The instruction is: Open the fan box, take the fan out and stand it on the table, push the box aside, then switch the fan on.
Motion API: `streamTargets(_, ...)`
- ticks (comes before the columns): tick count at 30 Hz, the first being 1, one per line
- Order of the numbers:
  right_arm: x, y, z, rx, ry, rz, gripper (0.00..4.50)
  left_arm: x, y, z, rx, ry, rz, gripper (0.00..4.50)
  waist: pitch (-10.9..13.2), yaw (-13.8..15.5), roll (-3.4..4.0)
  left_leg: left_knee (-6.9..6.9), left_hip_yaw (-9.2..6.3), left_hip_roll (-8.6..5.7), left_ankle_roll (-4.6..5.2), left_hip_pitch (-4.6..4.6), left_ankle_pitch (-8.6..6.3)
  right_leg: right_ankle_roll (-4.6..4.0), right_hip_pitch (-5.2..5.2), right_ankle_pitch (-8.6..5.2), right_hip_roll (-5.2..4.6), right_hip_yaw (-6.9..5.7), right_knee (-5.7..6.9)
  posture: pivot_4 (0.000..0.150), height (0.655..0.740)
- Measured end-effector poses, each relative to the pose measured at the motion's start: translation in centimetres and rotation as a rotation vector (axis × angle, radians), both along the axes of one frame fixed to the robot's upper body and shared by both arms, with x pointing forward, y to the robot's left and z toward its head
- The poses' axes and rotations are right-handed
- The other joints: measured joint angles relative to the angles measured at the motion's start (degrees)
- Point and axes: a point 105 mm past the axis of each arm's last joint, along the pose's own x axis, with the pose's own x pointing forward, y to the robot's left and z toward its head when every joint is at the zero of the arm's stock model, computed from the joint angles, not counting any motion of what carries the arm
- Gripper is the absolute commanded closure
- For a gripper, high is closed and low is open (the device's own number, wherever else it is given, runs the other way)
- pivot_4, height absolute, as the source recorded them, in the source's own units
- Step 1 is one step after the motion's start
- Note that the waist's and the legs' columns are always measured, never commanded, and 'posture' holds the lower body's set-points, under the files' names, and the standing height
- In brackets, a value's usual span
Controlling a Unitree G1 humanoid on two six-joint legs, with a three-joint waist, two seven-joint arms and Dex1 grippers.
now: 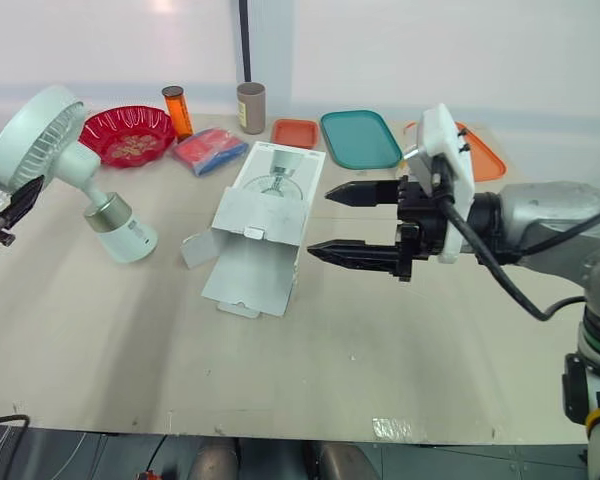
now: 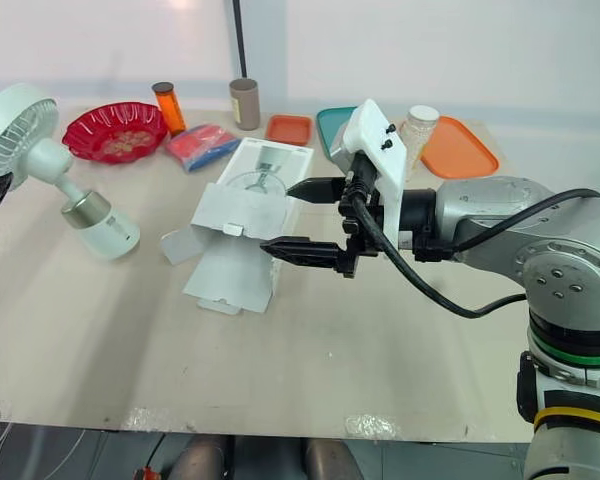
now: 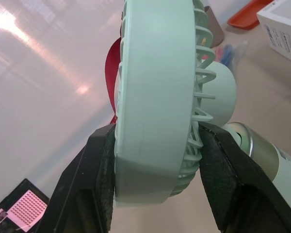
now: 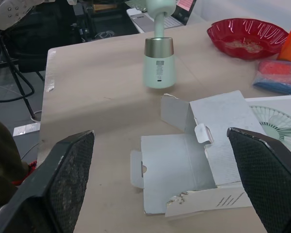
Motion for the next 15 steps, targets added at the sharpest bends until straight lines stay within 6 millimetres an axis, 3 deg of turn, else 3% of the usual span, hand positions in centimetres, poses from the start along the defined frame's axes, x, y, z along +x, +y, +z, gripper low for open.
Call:
streamTargets(8, 0.2, 0.0, 0.0, -0.001, -0.008, -0.007, 0.00, 0.6, 0.0, -1.2, -0.035, 0.048, -0.001, 2.51, 0.0, 0.1, -0.01, 0.00, -0.03, -0.01, -0.01, -0.01, 0.01, 0.00, -0.01, 0.00, -0.01, -0.04, 0.02, 0.150, 0.7400)
streamTargets(15, 0.1, 0.1, 0.0, -0.001, -0.016, -0.004, 0.00, 1.3, 1.0, 0.1, -0.013, 0.039, 0.014, 2.51, 0.0, 0.1, -0.02, 0.00, -0.04, -0.02, -0.02, -0.02, 0.01, 0.00, -0.02, 0.00, -0.01, -0.04, 0.04, 0.150, 0.7400)
